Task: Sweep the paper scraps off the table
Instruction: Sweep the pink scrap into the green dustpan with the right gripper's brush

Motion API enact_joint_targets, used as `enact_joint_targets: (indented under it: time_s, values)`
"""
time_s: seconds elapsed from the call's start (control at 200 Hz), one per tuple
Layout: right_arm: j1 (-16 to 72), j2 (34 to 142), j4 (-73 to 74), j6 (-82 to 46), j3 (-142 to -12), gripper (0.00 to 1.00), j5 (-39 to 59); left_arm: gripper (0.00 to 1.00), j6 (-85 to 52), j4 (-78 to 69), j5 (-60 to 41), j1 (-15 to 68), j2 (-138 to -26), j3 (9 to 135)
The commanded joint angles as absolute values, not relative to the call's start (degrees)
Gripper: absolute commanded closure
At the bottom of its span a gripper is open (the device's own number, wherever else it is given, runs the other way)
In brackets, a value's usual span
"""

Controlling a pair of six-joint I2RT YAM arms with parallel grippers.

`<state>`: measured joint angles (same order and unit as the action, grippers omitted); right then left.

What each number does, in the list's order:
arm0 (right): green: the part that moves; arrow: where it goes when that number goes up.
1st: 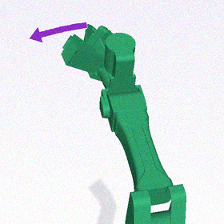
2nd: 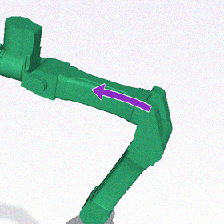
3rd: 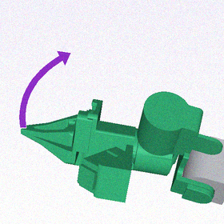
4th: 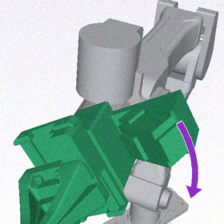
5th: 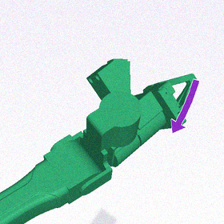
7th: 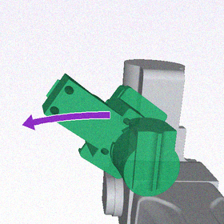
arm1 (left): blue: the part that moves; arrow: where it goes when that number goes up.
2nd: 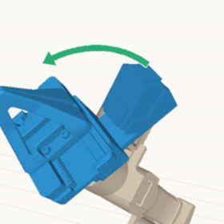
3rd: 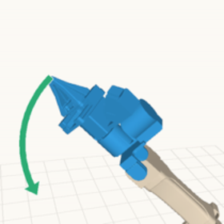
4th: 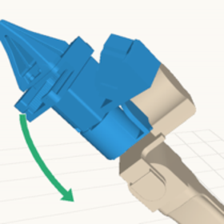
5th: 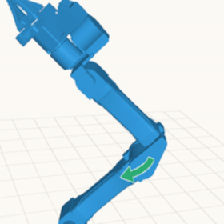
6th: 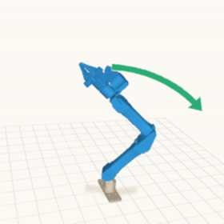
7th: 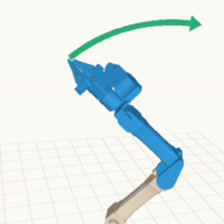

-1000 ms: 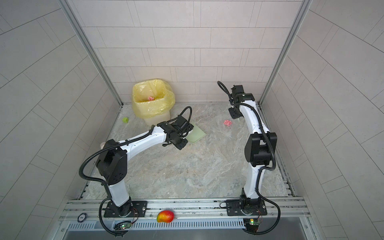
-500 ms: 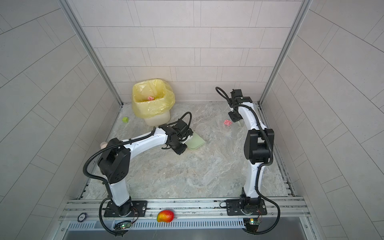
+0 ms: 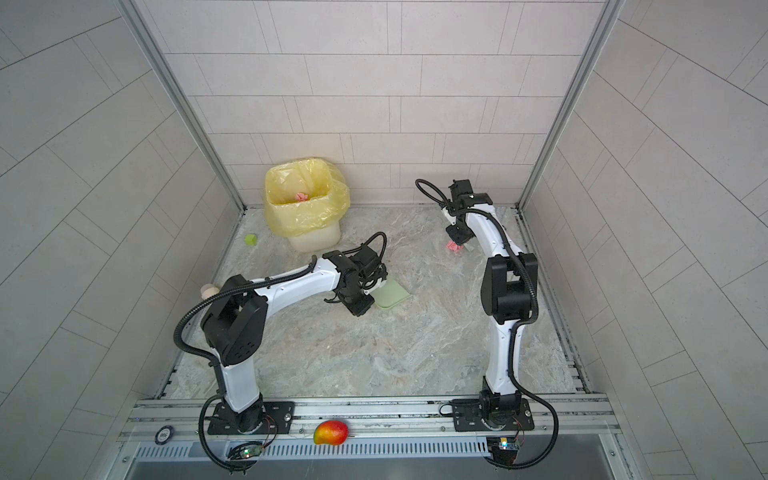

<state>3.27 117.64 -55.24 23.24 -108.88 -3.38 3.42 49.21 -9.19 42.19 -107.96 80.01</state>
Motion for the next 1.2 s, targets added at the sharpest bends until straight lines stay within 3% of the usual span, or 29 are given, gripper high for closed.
enact_joint_targets:
  time_s: [0.0,0.355,0.5,0.841,1.196]
  values:
    - [4.37,112.17,-56.47,25.05,-105.94,1.00,0.76,1.00,3.95,50.92,-8.79,42.77,-108.19,79.34]
    - [10.90,111.55,-65.30,22.84,-113.63,1.00,0.73,1.00,5.60,52.03,-1.89,43.90,-108.64,78.84]
    - [10.77,115.59,-65.07,21.93,-117.75,1.00,-8.28,1.00,6.09,52.52,-0.42,43.95,-109.15,79.54]
    - [15.14,127.73,-67.03,24.82,-128.68,1.00,-9.21,1.00,6.99,52.67,2.60,43.93,-111.83,82.14]
    - [19.64,119.55,-69.67,22.66,-118.12,1.00,-4.01,1.00,7.47,52.43,3.63,43.88,-113.47,83.50]
